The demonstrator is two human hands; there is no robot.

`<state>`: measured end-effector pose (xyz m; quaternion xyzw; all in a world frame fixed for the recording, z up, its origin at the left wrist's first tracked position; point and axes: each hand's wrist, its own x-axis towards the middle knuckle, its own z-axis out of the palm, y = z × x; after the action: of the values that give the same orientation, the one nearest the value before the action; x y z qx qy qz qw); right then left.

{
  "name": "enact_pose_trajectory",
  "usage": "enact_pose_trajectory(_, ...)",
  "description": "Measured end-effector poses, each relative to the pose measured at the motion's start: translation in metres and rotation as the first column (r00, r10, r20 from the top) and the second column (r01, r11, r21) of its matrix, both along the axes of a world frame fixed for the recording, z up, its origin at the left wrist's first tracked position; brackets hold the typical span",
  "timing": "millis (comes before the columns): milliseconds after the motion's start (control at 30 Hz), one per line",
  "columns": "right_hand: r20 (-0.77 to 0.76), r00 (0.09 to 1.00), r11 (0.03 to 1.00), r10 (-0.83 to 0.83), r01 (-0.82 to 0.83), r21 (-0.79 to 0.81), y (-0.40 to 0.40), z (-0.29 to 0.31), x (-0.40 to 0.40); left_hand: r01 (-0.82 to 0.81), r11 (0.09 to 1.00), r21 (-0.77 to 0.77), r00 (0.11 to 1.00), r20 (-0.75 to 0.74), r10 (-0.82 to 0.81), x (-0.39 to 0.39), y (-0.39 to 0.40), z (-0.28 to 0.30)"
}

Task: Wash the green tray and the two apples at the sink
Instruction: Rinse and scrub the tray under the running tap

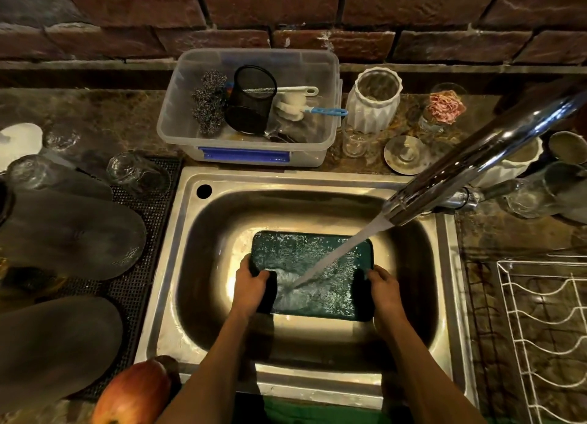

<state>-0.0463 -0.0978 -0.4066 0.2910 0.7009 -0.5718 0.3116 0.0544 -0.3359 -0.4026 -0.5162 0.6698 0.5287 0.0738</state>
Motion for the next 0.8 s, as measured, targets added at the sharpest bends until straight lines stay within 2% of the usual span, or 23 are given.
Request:
enact_pose_trajectory(233,-0.021,1.000,1.000,0.007,-0.007,0.000,0.000,-0.007,0.001,0.024,1.000,0.016,1.000,-0.002,-0.024,0.000,-0.001,0.000)
enact_pose_trajectory(567,-0.043,0.999,0.998,-0.005,0.008,0.067,-0.001,-0.011,0.004,0.158,0.985,-0.062,0.984,0.099,-0.151,0.005,-0.010,0.004)
enact_pose_trajectory(700,-0.045,0.999,0.998,0.009,-0.007,0.059,0.005,-0.006,0.007,0.222,0.965,-0.142,0.970,0.130,-0.204,0.013,-0.012,0.024)
enact_pose_trajectory(800,-0.066,0.998,0.998,0.017,-0.013,0.065,0.011,0.002,0.010,0.265,0.932,-0.249,0.964,0.072,-0.255,0.030,-0.007,0.050)
